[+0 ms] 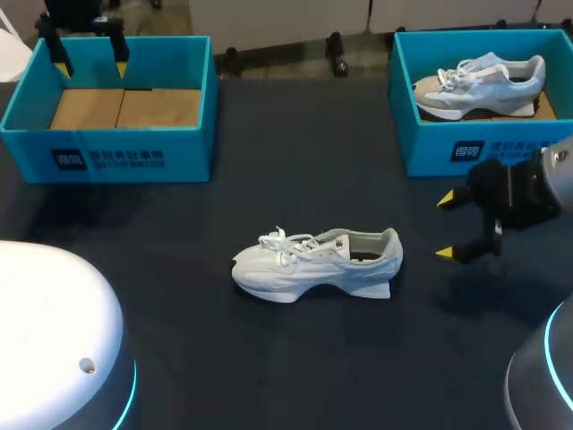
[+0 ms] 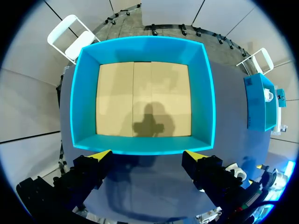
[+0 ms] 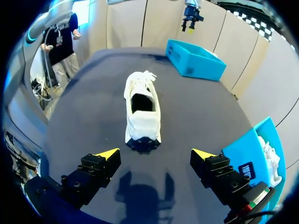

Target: Take the shoe out of the shoebox, open the shoe tongue, remove and reinsert the insole, then place the shoe into the shoebox

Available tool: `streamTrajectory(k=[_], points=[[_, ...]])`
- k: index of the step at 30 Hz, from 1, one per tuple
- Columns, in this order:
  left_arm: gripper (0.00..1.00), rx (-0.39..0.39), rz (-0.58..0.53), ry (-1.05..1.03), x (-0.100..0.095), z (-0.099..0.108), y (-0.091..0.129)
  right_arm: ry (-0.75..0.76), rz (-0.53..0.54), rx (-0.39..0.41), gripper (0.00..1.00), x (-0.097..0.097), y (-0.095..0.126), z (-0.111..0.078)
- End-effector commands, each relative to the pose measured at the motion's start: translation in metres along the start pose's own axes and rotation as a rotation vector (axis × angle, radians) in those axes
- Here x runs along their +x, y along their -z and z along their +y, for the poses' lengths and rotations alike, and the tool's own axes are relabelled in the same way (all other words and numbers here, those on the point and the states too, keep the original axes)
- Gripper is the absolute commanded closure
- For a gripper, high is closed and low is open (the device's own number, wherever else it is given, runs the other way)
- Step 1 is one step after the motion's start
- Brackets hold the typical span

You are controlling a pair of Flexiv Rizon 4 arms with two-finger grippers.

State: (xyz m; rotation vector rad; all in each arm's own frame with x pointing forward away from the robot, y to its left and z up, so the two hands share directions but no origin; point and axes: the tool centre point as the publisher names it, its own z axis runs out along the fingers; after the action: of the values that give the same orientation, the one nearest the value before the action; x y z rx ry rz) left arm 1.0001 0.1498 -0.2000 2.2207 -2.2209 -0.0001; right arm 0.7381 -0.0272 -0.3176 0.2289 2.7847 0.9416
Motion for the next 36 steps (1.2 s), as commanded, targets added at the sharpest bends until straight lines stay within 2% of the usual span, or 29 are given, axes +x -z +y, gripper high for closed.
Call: streamTrajectory(k=[1,7,16,24,36], points=[[0.0,0.0,0.0,0.0,0.0,0.0,0.0,0.002,-0.016,-0.069,0.0,-0.002,-0.019,-0.011],[0.0,0.0,0.0,0.0,0.0,0.0,0.0,0.045,0.052,-0.097,0.0,-0.001,-0.038,-0.01],[0.0,0.0,0.0,0.0,0.0,0.0,0.0,0.0,0.071,-0.139,0.0,0.012,-0.058,-0.007],[0.0,0.0,0.0,0.0,0.0,0.0,0.0,-0.008,0.103,-0.155,0.0,0.024,-0.078,0.007],[0.0,0.0,0.0,0.0,0.0,0.0,0.0,0.011,0.125,-0.172,0.0,0.019,-0.102,0.019]])
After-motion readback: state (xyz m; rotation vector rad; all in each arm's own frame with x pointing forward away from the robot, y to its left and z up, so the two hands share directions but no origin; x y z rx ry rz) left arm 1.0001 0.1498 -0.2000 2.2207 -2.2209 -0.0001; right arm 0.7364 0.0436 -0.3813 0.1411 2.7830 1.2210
